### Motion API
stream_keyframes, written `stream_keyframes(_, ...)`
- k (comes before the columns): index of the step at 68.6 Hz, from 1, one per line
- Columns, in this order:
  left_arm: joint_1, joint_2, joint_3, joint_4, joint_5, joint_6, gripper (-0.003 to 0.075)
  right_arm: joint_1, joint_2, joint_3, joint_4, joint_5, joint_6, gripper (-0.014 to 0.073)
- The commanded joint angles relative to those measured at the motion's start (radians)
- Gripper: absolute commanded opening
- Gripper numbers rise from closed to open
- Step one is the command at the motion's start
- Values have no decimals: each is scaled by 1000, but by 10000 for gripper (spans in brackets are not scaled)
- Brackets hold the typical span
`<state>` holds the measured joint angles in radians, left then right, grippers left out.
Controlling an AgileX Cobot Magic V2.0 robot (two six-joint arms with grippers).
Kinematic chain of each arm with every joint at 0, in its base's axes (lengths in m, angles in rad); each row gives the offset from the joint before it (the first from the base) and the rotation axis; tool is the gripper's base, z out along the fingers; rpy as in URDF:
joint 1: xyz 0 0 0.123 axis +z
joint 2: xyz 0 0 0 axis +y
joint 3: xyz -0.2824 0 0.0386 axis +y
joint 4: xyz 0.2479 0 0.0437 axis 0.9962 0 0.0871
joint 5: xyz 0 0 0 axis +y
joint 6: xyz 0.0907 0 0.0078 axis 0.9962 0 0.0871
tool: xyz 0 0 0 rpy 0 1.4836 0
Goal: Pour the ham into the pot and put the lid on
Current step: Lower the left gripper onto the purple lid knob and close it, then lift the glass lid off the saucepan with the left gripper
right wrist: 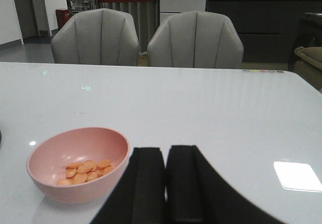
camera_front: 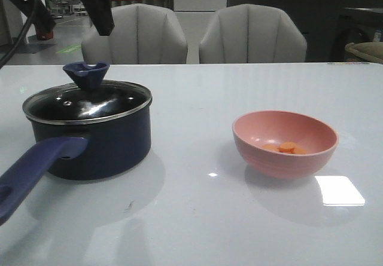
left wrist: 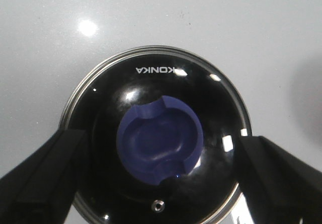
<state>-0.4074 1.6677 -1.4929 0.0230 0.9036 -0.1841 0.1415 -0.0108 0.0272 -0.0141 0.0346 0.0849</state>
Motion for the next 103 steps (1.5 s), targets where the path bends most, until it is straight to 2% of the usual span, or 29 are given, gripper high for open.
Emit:
stream_keyframes(1, -8, 14, -88, -10, 10, -20, 616, -4, -19, -6, -9, -77, -8, 164)
stream_keyframes(17, -8, 109, -159, 0, 67, -49, 616, -4, -20, -6, -9, -77, -8, 164)
stream_keyframes(38, -6, 172, -163, 11, 107, -66, 606, -4, -20, -6, -9, -77, -8, 164)
stream_keyframes(44, -6, 172, -163, 8, 107, -66, 539, -4, -20, -6, -9, -77, -8, 164)
stream_keyframes(53, -6, 172, -163, 8, 115, -66, 347, -4, -20, -6, -9, -77, -8, 164)
stream_keyframes(62, -6, 172, -163, 10, 115, -62, 262, -4, -20, -6, -9, -77, -8, 164)
stream_keyframes(76, -6, 152, -188, 46, 151, -62, 259, -4, -20, -6, -9, -77, -8, 164)
stream_keyframes(82, -6, 126, -196, 55, 197, -19, 259, -4, -20, -6, -9, -77, -8, 164)
stream_keyframes(90, -4, 77, -196, 122, 216, -10, 259, -4, -20, -6, -9, -77, -8, 164)
stream_keyframes(103, 92, -8, -194, 149, 218, -9, 259, -4, -20, -6, -9, -77, -8, 164)
